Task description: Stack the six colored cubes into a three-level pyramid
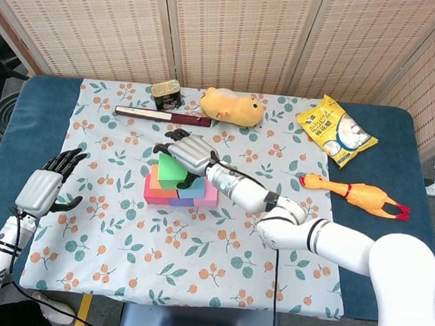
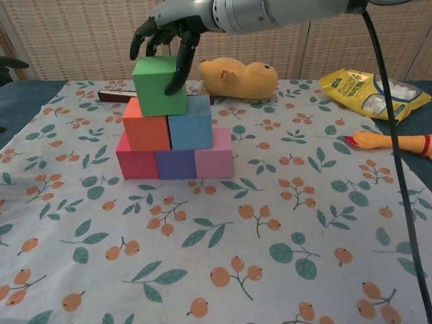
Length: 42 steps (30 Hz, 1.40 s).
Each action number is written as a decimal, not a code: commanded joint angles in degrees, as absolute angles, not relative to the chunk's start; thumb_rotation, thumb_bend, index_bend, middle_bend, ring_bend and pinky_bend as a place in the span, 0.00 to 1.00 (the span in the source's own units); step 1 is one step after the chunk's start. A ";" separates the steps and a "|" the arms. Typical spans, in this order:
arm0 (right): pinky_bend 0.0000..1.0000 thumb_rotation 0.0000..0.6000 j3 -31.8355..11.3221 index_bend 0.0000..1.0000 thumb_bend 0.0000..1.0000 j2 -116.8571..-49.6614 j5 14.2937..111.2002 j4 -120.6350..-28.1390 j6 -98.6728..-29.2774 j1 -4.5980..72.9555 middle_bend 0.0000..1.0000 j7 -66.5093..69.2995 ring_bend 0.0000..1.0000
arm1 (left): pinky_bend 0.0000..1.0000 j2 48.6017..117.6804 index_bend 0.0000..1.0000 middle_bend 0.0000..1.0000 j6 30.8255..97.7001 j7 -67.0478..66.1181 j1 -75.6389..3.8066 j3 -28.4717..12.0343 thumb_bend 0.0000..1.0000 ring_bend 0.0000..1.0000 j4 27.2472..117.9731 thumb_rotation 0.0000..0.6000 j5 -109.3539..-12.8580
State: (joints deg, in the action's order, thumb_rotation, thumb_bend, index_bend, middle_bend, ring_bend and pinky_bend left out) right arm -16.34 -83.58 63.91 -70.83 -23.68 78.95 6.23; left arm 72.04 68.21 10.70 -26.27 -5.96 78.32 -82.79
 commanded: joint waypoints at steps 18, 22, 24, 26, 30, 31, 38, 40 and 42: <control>0.00 1.00 -16.07 0.18 0.11 -84.31 62.42 -69.69 -23.20 79.50 0.31 5.33 0.05 | 0.15 72.28 0.00 0.00 68.02 11.08 -26.33 -5.87 0.30 0.00 77.88 1.00 -82.79; 0.00 1.00 -16.07 0.14 0.11 -84.33 62.21 -69.66 -23.11 79.58 0.31 5.25 0.04 | 0.14 72.31 0.00 0.00 67.97 11.10 -26.32 -5.84 0.30 0.00 77.73 1.00 -82.76; 0.00 1.00 -16.09 0.09 0.11 -84.31 62.14 -69.74 -23.14 79.60 0.31 5.19 0.03 | 0.14 72.36 0.00 0.00 67.99 11.14 -26.31 -5.85 0.30 0.00 77.64 1.00 -82.73; 0.00 1.00 -16.12 0.03 0.11 -84.16 62.09 -70.05 -23.17 79.56 0.28 5.20 0.01 | 0.14 72.40 0.00 0.00 68.05 11.15 -26.34 -5.91 0.30 0.00 77.53 1.00 -82.74; 0.00 1.00 -16.21 0.00 0.06 -84.07 61.95 -70.19 -23.53 79.40 0.25 5.21 0.00 | 0.14 72.46 0.00 0.00 68.08 11.10 -26.38 -5.91 0.30 0.00 77.54 1.00 -82.81; 0.00 1.00 -16.24 0.00 0.04 -84.04 61.87 -70.23 -23.51 79.37 0.24 5.27 0.00 | 0.14 72.47 0.00 0.00 68.06 11.10 -26.39 -5.91 0.30 0.00 77.54 1.00 -82.80; 0.00 1.00 -16.18 0.00 0.00 -83.95 61.71 -70.38 -23.62 79.29 0.21 5.11 0.00 | 0.14 72.43 0.00 0.00 68.21 10.97 -26.40 -6.06 0.30 0.00 77.61 1.00 -82.71; 0.00 1.00 -16.20 0.00 0.00 -83.90 61.63 -70.49 -23.68 79.28 0.20 5.06 0.00 | 0.14 72.38 0.00 0.00 68.13 10.91 -26.40 -6.01 0.30 0.00 77.68 1.00 -82.69; 0.00 1.00 -16.20 0.00 0.00 -83.70 61.41 -70.75 -23.39 79.26 0.19 5.19 0.00 | 0.14 72.39 0.00 0.00 68.13 10.85 -26.41 -5.99 0.30 0.00 77.70 1.00 -82.72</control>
